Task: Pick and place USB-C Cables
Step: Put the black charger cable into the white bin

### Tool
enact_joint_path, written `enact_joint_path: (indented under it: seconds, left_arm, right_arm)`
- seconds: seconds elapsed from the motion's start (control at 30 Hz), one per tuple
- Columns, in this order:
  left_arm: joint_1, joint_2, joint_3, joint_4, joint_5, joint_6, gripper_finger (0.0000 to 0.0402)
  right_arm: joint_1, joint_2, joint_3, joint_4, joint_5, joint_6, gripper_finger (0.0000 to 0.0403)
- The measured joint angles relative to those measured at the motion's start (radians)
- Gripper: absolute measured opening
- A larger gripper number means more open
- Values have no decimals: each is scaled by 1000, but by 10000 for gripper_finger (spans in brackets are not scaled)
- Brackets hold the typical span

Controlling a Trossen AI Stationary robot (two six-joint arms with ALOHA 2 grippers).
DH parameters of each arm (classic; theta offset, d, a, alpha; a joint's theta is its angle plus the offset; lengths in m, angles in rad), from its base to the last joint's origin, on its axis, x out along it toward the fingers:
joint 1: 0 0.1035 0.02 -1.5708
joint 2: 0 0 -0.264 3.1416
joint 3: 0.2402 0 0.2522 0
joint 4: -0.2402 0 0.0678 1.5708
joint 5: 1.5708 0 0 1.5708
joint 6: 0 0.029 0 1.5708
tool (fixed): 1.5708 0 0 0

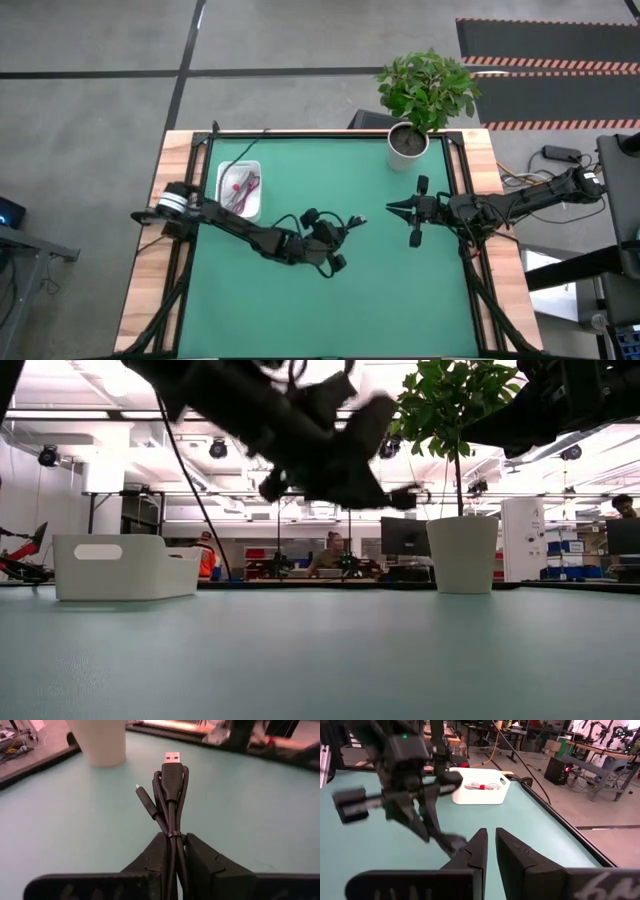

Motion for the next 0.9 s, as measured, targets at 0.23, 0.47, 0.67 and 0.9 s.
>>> enact_joint_path:
  seconds: [0.23,0.47,0.67,0.9]
  left_arm:
    - [-2,-149,-6,-160,-28,-4,31]
    - [6,-343,-7,-485,-110,-47,31]
    - [31,-506,-8,-846,-163,-222,31]
    - [95,-603,-4,-1286,-158,-459,31]
  right_arm:
    - [0,0,0,0,0,3,27]
    - [0,1,1,-1,0,3,27]
    - [0,1,1,-4,0,3,27]
    - [0,0,1,-3,0,3,27]
